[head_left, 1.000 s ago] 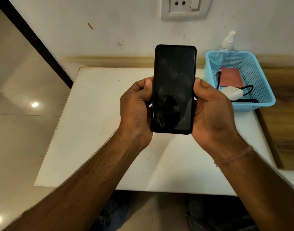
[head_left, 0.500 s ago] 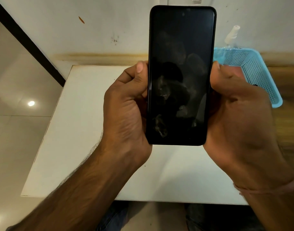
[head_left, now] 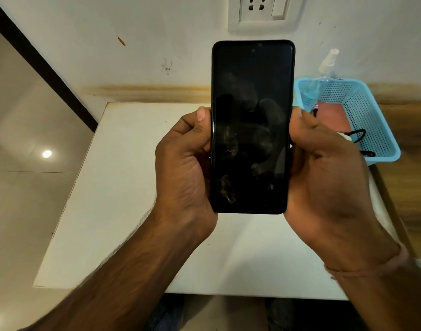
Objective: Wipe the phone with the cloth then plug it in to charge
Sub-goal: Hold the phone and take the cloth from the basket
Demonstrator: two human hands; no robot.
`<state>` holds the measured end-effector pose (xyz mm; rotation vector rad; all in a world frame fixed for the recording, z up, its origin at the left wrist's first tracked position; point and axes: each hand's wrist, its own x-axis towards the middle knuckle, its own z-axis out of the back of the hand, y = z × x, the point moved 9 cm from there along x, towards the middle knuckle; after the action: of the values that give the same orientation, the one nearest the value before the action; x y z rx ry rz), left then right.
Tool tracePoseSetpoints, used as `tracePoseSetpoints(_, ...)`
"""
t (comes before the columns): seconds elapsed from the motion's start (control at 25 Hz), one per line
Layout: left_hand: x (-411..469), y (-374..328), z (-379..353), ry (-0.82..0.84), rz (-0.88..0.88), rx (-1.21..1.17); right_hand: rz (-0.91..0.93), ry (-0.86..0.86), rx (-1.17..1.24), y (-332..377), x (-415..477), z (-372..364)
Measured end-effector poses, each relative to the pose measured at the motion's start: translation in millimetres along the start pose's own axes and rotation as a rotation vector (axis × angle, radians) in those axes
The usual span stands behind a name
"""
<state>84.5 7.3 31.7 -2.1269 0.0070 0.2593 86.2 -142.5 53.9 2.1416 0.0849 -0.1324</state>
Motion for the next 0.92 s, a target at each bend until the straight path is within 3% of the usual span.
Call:
tracePoseSetpoints(0.32, 5.8, 10.5, 6.5, -0.128, 0.025, 0.060, -0.056, -0.052, -0.148, -10.7, 8.8, -1.7)
tracePoseSetpoints(0.92, 15.2, 37.6, 9.1, -0.079, 0.148, 0.077, -0.082, -0.130, -0.183, -30.7, 22.6, 15.1)
